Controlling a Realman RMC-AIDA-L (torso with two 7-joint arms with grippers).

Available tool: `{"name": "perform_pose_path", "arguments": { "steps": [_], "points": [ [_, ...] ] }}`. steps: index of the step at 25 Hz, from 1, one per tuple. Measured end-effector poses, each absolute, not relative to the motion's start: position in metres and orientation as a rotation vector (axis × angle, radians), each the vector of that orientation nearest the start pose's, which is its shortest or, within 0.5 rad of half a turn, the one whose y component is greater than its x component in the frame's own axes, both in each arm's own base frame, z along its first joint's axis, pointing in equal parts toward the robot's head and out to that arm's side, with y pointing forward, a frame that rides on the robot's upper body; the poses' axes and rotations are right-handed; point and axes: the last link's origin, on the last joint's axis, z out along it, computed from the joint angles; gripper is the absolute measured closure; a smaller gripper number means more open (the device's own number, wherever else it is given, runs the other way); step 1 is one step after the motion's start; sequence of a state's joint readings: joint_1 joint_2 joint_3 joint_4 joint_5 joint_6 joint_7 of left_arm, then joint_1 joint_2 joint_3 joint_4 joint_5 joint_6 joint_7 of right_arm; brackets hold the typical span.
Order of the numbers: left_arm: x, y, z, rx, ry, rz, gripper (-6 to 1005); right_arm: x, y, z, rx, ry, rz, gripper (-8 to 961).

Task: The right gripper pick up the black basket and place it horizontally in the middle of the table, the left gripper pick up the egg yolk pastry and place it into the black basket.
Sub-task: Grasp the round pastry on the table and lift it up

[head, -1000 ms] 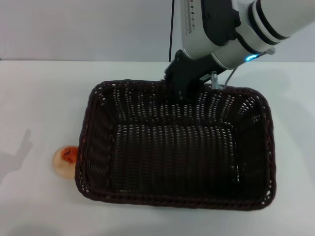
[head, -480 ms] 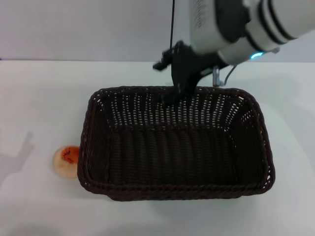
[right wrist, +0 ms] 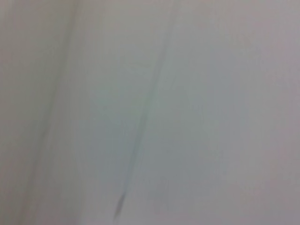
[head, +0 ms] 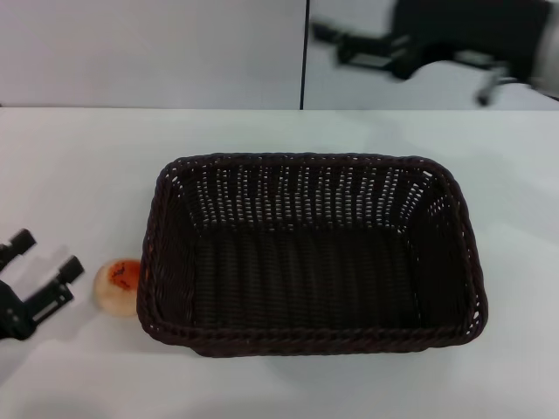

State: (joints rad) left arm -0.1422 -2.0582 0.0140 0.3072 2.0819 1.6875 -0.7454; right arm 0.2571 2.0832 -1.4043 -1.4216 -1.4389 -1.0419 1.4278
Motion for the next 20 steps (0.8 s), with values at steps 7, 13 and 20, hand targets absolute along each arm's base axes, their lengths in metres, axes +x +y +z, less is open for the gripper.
{"name": "perform_pose_path", "arguments": {
  "steps": [7, 13, 20],
  "points": [
    [-0.382, 0.186, 0.005, -2.198, -0.656, -0.745, 189, 0.211, 0.292, 0.063, -1.995, 0.129, 1.209, 227],
    [-0.379, 0.2, -0.011, -2.247, -0.631, -0.685, 193, 0.26, 0.259, 0.069, -1.689, 0.164, 1.407, 227],
    [-0.378, 0.205, -0.022, -2.255, -0.615, -0.649, 199, 0.291, 0.25, 0.071, -1.553, 0.279, 1.408, 227]
  ]
}}
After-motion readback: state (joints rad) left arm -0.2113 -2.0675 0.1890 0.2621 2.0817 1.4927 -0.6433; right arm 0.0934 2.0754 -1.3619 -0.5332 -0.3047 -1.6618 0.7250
